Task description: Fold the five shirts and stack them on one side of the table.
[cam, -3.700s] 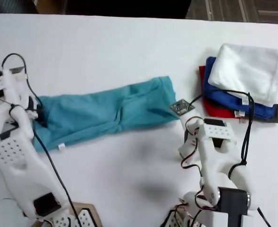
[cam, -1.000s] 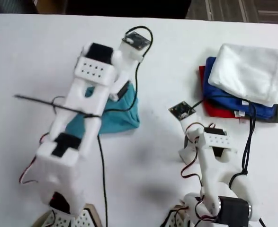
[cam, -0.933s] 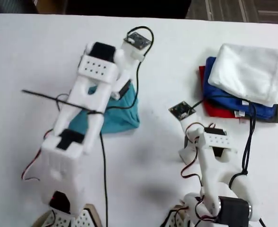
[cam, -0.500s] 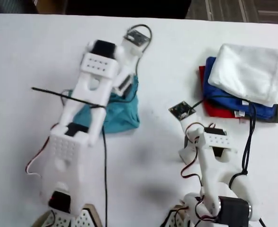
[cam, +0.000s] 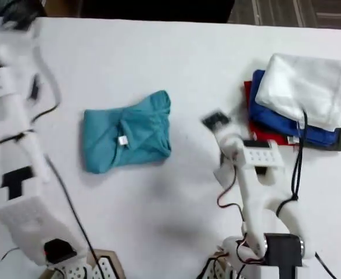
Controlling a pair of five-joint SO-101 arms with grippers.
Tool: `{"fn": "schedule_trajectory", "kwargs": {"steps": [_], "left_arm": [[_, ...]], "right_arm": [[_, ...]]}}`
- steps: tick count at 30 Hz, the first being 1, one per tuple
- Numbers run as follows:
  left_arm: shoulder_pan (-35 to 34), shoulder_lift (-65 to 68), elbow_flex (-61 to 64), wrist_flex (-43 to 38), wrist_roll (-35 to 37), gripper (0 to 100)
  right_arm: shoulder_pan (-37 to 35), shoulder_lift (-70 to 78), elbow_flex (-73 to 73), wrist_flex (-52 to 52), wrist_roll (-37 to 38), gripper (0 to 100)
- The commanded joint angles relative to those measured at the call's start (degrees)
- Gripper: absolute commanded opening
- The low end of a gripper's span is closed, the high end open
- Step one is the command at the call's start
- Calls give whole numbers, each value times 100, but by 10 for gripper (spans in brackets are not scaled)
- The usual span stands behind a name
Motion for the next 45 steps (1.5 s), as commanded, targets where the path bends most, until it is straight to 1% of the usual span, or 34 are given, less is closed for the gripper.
{"fn": "schedule_trajectory", "kwargs": {"steps": [1,4,7,10,13,18,23,25,28,31,33,39,45], "left_arm": [[-1125,-387,611,-237,-220,28],[-1829,-387,1235,-571,-378,26],[-2303,-404,1974,-905,-747,26],[-2752,-404,2580,-1284,-932,26],[-3095,-404,3002,-1547,-1134,26],[-3349,-404,3345,-1723,-1292,26],[-3420,-404,3363,-1723,-1292,26],[-3411,-404,3363,-1723,-1292,26],[-3376,-404,3327,-1723,-1292,26],[-3279,-404,3327,-1723,-1275,26],[-3156,-396,3327,-1723,-1257,26],[-2804,-396,3327,-1732,-1020,26],[-2804,-404,3327,-1969,-976,26]], "right_arm": [[-1209,13,-1767,690,-571,20],[-2246,497,-2936,813,-651,20],[-2862,1411,-4114,822,-642,20],[-3248,2369,-5345,901,-624,20],[-3644,3336,-6646,1262,-615,20],[-4022,5007,-8870,1754,-615,20],[-4040,6668,-10497,1763,-615,20],[-3899,7169,-10954,1807,-615,20],[-3644,7688,-11490,2352,-615,20],[-3389,7873,-11965,3099,-615,20],[-3275,7881,-12246,3327,-615,20],[-3213,7873,-12659,3398,-615,20],[-3143,7873,-12114,3415,-615,20]]}}
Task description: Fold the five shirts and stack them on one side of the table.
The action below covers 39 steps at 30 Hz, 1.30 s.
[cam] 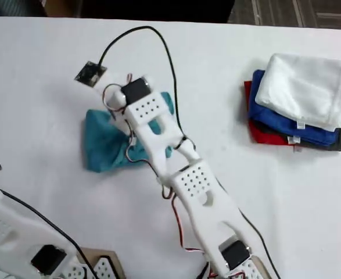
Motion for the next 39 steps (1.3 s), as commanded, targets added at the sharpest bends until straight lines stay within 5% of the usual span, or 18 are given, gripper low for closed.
{"fn": "schedule_trajectory", "kwargs": {"steps": [1,21,28,39], "left_arm": [[26,-404,-40,-105,44,26],[53,-387,-48,-352,44,26],[35,-378,-40,-352,44,26],[35,-404,-40,-343,35,26]], "right_arm": [[163,-75,185,40,-18,20],[251,-3600,5266,40,-18,20],[268,-4462,5301,-585,-62,20],[541,-3433,5873,-1226,-26,20]]}}
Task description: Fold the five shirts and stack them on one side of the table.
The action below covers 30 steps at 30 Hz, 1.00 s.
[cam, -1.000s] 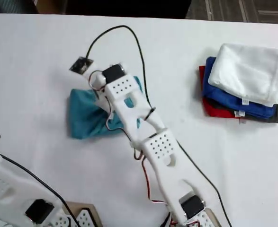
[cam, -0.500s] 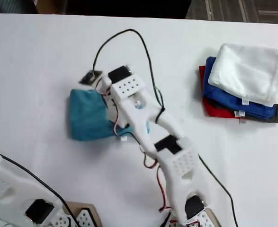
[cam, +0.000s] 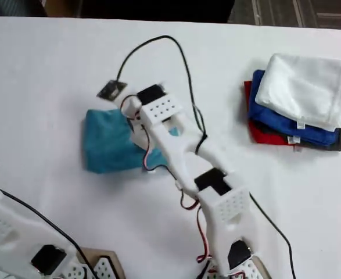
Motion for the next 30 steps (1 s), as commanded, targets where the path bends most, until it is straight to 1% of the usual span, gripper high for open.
{"fn": "schedule_trajectory", "kwargs": {"steps": [1,4,8,11,17,23,28,30], "left_arm": [[35,-396,-40,-62,35,26],[53,-369,-40,-62,35,26],[158,-369,-22,-70,44,26],[220,-369,4,-62,53,26],[255,-369,4,-26,53,26],[167,-404,4,-18,53,26],[202,-404,-4,-18,53,26],[448,-404,-13,-18,26,25]], "right_arm": [[259,-40,-35,-13,-26,20],[488,-136,-369,-66,-44,20],[602,66,-985,-690,-70,20],[374,611,-1459,-910,-35,20],[22,2114,-2989,-875,-53,20],[-215,3327,-4554,-321,-26,20],[-189,3442,-5952,690,-26,20],[-145,3442,-6497,1200,-26,20]]}}
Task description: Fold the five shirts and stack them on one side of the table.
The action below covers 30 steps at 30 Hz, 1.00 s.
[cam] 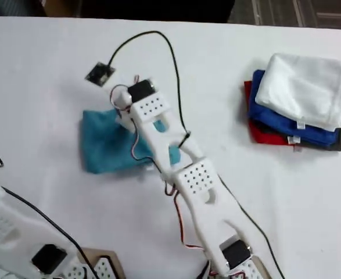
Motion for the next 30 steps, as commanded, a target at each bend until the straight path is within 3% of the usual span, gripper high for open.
{"fn": "schedule_trajectory", "kwargs": {"steps": [1,7,12,17,23,30], "left_arm": [[413,-404,-40,-18,26,25],[2119,-404,-75,-53,123,25],[3446,-369,-479,-114,712,25],[4343,-369,-971,-167,985,25],[4967,-352,-980,-316,985,25],[5029,-352,127,-1407,976,25]], "right_arm": [[40,-75,-1073,690,9,20],[989,-620,-862,716,-9,20],[1349,-1859,1415,716,-26,20],[1103,-3662,3938,549,9,21],[1051,-5305,6505,-514,-26,21],[1051,-5859,8703,-1930,-35,21]]}}
